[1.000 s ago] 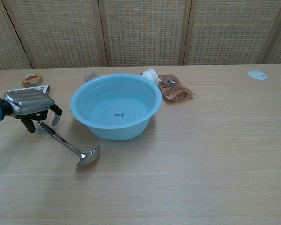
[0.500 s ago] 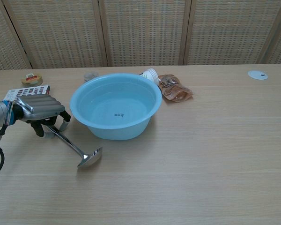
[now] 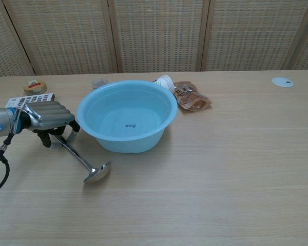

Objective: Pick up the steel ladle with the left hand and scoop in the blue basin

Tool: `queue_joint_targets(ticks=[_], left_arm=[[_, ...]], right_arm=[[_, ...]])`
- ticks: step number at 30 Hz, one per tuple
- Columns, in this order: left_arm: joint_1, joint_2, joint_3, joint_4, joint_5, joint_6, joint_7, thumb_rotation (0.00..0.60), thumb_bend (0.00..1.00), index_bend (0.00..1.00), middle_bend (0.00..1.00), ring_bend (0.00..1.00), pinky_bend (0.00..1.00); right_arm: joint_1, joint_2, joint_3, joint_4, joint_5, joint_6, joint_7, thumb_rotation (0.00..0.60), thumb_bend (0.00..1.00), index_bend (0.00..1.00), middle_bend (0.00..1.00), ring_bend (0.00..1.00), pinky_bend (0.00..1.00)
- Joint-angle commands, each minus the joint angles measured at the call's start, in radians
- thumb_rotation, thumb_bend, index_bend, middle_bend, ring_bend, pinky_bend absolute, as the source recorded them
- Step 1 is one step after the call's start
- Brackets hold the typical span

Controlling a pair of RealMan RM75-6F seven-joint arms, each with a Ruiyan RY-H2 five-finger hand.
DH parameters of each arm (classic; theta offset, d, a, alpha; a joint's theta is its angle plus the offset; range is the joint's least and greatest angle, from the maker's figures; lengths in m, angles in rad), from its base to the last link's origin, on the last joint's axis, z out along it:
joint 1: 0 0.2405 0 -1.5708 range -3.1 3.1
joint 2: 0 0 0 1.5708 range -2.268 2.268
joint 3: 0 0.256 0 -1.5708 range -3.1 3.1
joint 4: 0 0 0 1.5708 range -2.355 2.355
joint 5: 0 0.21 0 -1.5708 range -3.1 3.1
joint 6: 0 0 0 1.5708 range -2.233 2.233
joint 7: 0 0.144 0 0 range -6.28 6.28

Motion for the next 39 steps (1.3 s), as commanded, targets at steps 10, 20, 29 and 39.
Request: queue_joint_targets(ticks=[10,20,29,39], left_arm=[[0.010,0.094,-0.008,-0.103,-0.007,0.089,0.039,0.600,0.47,1.00,1.00,0.98,1.00],[0.020,0.258,-0.029,-0.334,-0.020,0.174,0.125,0.600,0.47,1.00,1.00,0.98,1.00],[0.024,0.442,-0.076,-0.625,-0.055,0.232,0.227,0.600,0.47,1.00,1.00,0.98,1.00],[0.018,0.596,-0.120,-0.880,-0.108,0.214,0.323,0.600,0.47,1.00,1.00,0.98,1.00]], right_arm=[[-0.002,0.005,-0.004,-0.006,-0.008,0.003,0.007,0.600,0.00,0.00,0.00,0.00,0.00],[-0.004,0.009,-0.007,-0.013,-0.018,0.009,0.013,0.600,0.00,0.00,0.00,0.00,0.00],[-0.005,0.014,-0.006,-0.016,-0.018,0.009,0.023,0.600,0.00,0.00,0.00,0.00,0.00],[-0.005,0.017,-0.006,-0.019,-0.019,0.009,0.030,0.600,0.00,0.00,0.00,0.00,0.00]])
